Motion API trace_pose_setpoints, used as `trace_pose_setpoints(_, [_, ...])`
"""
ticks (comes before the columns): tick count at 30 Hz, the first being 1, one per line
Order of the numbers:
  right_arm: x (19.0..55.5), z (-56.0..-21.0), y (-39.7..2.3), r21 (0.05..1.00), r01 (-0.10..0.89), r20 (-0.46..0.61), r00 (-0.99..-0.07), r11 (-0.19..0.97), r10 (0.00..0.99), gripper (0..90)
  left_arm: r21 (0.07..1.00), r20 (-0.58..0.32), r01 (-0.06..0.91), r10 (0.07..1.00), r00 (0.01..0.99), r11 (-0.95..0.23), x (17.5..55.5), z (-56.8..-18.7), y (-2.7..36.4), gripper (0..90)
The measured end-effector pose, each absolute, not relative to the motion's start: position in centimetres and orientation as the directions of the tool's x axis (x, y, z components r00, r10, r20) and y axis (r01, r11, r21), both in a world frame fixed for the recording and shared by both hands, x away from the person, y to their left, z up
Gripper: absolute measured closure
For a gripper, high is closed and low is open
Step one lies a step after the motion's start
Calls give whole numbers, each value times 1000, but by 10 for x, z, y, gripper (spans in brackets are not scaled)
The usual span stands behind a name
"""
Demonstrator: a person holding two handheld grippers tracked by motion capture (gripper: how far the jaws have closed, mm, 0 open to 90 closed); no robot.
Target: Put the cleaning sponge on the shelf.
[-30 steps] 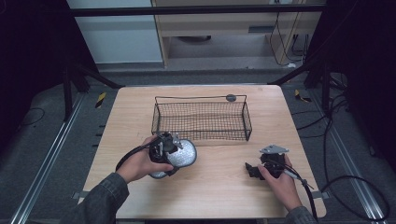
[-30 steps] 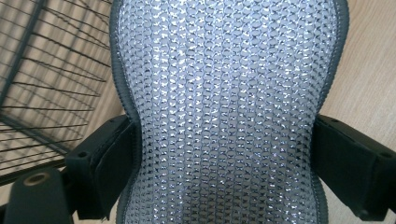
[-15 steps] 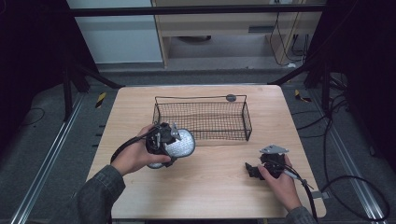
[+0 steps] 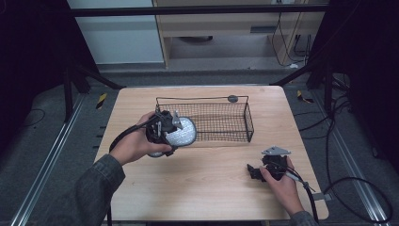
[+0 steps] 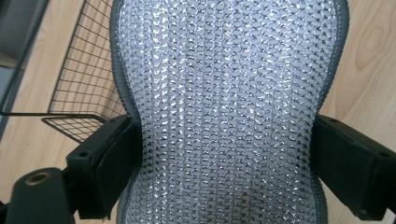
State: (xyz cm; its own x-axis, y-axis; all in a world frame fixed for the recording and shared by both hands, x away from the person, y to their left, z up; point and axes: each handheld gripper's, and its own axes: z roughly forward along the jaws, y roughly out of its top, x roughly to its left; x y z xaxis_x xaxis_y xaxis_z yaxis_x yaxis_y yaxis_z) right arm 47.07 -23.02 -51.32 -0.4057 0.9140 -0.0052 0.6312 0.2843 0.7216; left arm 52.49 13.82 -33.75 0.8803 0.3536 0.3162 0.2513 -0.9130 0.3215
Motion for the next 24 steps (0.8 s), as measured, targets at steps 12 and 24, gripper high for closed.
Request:
trace_pose_setpoints(12, [471, -513, -230, 721, 632, -5, -405, 284, 914, 5, 336, 328, 256, 368, 870, -906, 542, -328, 138, 107])
trace_pose_setpoints(24, [471, -513, -230, 722, 631, -4, -405, 283, 914, 6, 273, 361, 246, 337, 870, -930, 562, -323, 133, 108])
